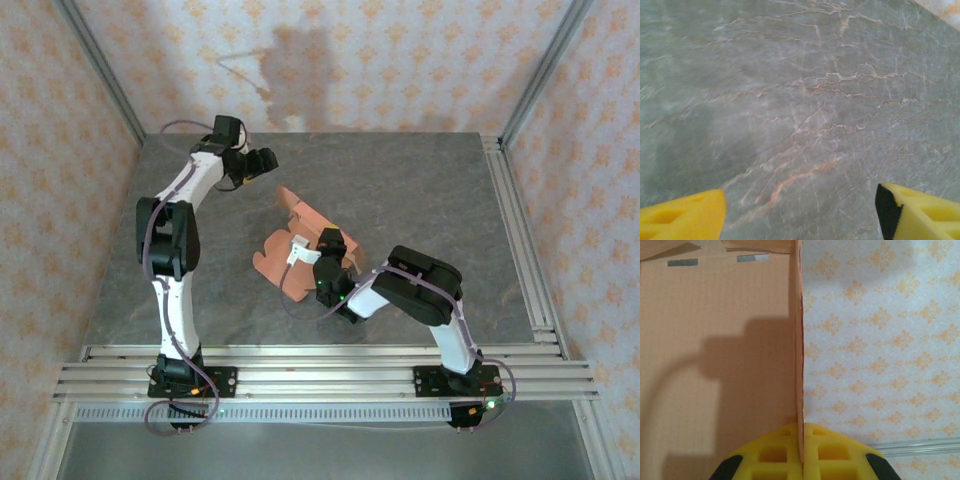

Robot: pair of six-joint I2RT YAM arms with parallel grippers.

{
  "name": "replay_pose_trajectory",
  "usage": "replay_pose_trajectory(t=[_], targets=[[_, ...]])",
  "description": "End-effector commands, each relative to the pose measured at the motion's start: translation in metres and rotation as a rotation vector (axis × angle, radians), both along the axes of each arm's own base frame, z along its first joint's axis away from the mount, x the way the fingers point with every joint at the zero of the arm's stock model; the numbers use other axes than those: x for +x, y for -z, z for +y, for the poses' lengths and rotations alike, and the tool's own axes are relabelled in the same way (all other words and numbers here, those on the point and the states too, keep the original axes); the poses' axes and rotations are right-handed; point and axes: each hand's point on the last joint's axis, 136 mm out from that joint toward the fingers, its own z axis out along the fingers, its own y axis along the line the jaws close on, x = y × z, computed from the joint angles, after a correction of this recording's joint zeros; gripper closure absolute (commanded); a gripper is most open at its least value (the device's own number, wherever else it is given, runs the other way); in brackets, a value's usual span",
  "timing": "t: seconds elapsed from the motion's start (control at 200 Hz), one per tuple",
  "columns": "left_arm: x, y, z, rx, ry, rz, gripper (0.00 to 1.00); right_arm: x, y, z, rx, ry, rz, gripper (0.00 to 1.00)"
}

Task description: Fold the paper box

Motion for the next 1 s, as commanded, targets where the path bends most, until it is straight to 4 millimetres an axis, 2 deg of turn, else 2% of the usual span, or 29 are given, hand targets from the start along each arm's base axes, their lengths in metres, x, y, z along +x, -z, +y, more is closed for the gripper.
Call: replay_pose_trajectory(t=[0.0, 0.13, 0.375, 0.706, 0.996], targets=[[-0.013, 0.013, -0.025, -0.011, 0.126, 0.087, 0.27, -0.004, 0.000, -0.002, 0.023, 0.006, 0.001, 1.00], [-0.017, 0.025, -0.048, -0.054, 0.203, 0.128, 0.41, -0.004, 0.001, -0.003, 0.030, 0.010, 0.010, 1.00], [-0.045, 0.031, -0.071, -0.115, 0.303, 0.176, 0.46, -0.005, 0.005, -0.005, 0.040, 0.011, 0.027, 1.00], [-0.084, 0.028, -0.077, -0.163, 0.350, 0.202, 0.47, -0.005, 0.014, -0.005, 0.076, 0.007, 0.092, 1.00], [-0.096, 0.022, -0.079, -0.179, 0.354, 0.196, 0.47, 0.000, 0.019, -0.015, 0.116, 0.029, 0.178, 1.00]])
